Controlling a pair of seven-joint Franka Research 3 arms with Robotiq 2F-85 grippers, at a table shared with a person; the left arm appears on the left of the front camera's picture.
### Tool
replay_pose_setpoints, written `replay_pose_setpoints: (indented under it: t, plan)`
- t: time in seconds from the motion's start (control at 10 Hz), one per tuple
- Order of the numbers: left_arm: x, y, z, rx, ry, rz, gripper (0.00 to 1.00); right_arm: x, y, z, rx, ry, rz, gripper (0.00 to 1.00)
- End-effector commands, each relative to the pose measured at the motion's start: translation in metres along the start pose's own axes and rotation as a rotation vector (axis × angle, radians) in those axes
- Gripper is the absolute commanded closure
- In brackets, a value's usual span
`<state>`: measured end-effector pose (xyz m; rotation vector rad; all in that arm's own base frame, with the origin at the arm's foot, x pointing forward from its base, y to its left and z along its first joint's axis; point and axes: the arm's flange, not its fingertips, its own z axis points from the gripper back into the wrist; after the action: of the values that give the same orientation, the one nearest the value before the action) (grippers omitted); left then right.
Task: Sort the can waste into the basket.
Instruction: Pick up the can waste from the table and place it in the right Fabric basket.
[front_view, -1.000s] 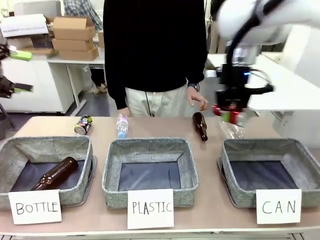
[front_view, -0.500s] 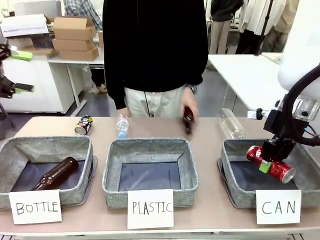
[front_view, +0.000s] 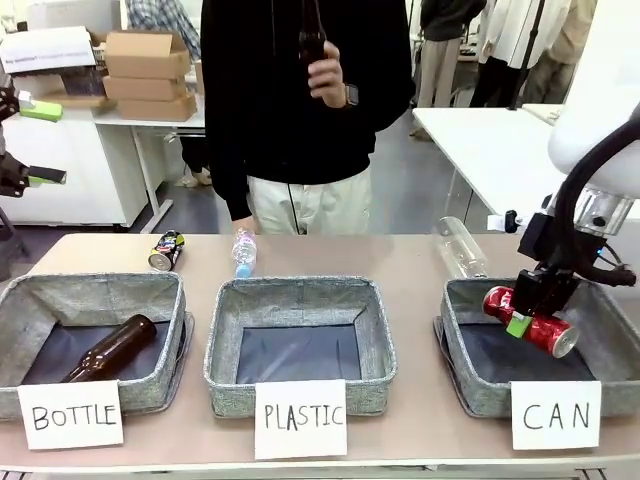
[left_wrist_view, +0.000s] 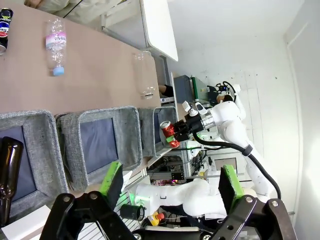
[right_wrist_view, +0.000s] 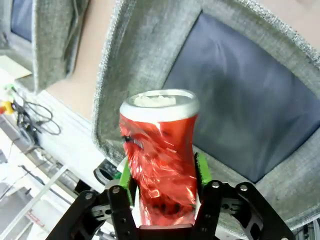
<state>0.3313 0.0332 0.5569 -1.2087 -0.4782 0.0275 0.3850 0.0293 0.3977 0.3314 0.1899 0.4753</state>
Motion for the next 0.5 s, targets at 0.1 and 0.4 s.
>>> replay_pose_setpoints:
  t: [0.1,0.4]
  plan:
    - [0.0001,0.0006,-0.0011,-0.022,-0.005,-0.021,0.00,0.0042,-0.0024,0.0026,0.011,-0.052,-0.005,0.00]
    - [0.0001,0.0006,-0.0011,-0.022,-0.005,-0.021,0.00,0.0049,-0.0043,0.0046,0.042,-0.095,-0.009,0.00]
